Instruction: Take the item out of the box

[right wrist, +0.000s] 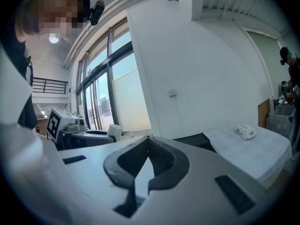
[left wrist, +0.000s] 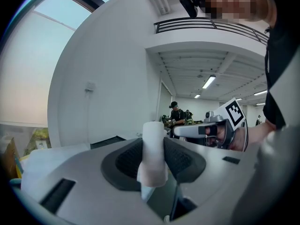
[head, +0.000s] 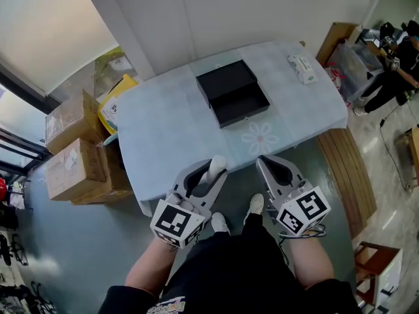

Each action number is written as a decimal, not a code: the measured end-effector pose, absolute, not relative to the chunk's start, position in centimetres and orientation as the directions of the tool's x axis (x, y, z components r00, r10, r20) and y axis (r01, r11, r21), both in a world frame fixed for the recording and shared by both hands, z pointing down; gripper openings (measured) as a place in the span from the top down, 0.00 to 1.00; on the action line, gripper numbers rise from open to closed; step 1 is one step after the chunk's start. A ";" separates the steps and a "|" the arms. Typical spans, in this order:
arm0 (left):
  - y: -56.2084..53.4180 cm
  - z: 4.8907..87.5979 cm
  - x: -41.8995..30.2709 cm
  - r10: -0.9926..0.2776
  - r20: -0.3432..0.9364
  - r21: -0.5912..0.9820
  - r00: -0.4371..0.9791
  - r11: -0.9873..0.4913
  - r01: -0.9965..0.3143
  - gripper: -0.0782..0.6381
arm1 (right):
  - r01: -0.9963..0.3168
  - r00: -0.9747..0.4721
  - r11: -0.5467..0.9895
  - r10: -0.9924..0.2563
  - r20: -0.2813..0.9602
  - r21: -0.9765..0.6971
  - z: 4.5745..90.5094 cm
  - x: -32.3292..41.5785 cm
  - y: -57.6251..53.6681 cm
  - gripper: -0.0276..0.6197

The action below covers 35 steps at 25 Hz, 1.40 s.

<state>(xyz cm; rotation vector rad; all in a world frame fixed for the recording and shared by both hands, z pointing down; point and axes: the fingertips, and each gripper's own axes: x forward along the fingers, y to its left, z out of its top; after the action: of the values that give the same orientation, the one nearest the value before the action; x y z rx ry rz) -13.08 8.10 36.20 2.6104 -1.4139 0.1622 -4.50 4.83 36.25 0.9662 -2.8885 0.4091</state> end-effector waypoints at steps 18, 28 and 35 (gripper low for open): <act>11.4 36.2 -13.6 -0.790 0.167 0.080 0.590 -0.586 -0.806 0.69 | -0.636 -0.771 0.738 -0.621 0.141 -0.225 36.4 -5.0 8.7 0.94; 11.0 36.1 -14.2 -0.793 0.162 0.084 0.587 -0.581 -0.809 0.69 | -0.638 -0.769 0.738 -0.623 0.139 -0.219 36.2 -5.5 8.5 0.94; 10.8 36.4 -14.1 -0.790 0.158 0.092 0.593 -0.586 -0.805 0.69 | -0.641 -0.767 0.736 -0.624 0.148 -0.218 36.4 -5.5 8.3 0.94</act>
<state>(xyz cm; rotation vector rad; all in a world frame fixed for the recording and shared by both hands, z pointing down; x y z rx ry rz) -14.10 10.83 36.40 2.6643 -1.3433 0.1499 -5.47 8.31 36.38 1.0461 -2.8664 0.3966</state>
